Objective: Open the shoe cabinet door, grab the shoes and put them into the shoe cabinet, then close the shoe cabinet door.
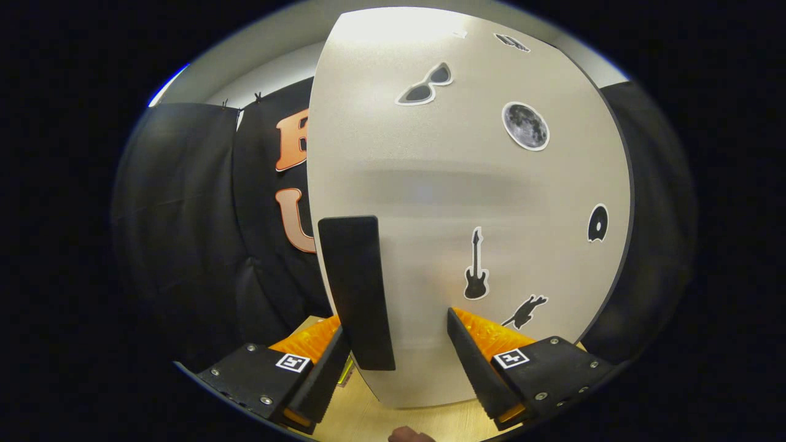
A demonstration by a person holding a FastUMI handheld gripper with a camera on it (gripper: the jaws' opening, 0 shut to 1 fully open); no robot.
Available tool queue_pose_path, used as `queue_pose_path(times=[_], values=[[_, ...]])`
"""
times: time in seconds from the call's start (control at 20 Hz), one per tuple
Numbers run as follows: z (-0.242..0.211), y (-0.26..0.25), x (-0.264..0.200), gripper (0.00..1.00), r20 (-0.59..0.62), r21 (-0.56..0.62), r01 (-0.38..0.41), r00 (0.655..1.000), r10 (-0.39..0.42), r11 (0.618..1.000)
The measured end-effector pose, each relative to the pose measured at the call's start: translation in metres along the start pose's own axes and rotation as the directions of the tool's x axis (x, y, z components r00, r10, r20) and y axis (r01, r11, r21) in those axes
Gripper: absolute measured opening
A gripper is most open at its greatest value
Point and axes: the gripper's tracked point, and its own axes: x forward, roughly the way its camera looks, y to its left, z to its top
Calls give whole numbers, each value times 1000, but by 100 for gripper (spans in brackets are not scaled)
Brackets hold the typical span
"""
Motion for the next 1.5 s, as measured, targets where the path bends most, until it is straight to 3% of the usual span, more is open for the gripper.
queue_pose_path(times=[0.5, 0.75, 1.1, 1.5], values=[[1, 0, 8, 94, 20, -7, 79, 997, -78, 997], [0, 1, 2, 95, -18, 18, 81, 997, -81, 997], [-6, -10, -69, 95, -33, 99, 96, 995, -93, 991], [-8, -59, -158, 95, 4, 68, 160, 987, -161, 985]])
